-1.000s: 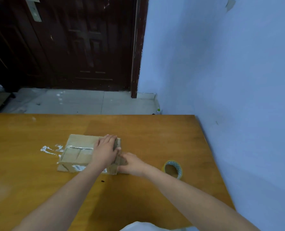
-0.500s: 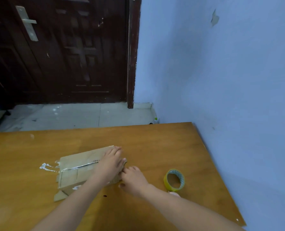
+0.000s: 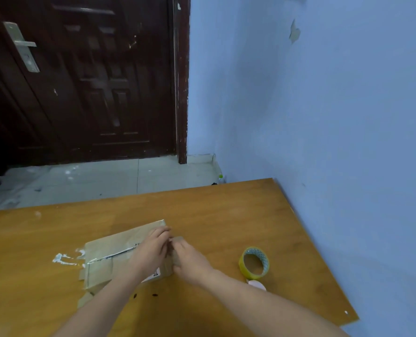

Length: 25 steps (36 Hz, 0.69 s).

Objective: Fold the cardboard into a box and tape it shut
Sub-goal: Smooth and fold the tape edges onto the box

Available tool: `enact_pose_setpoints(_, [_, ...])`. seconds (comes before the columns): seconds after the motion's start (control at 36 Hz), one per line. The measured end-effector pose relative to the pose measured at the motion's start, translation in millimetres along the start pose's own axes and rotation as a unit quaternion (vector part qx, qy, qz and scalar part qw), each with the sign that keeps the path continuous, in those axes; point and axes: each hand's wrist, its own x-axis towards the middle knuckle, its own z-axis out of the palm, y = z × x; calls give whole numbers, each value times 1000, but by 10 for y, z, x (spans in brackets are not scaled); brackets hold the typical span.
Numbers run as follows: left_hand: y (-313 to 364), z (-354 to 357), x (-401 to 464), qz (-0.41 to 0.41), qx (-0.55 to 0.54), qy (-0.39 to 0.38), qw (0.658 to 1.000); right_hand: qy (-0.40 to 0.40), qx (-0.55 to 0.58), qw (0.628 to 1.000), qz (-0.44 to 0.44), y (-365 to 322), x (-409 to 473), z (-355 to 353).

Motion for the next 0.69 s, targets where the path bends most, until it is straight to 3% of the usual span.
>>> enact_pose_setpoints(0.22, [-52, -37, 5, -7, -5, -16, 1000, 56, -86, 994, 27, -114, 72, -12])
enact_pose_setpoints(0.56, [-140, -47, -39, 77, -7, -21, 997, 59, -163, 984, 27, -111, 90, 40])
enact_pose_setpoints(0.69, [-146, -87, -33, 77, 41, -65, 994, 60, -190, 980, 26, -107, 84, 70])
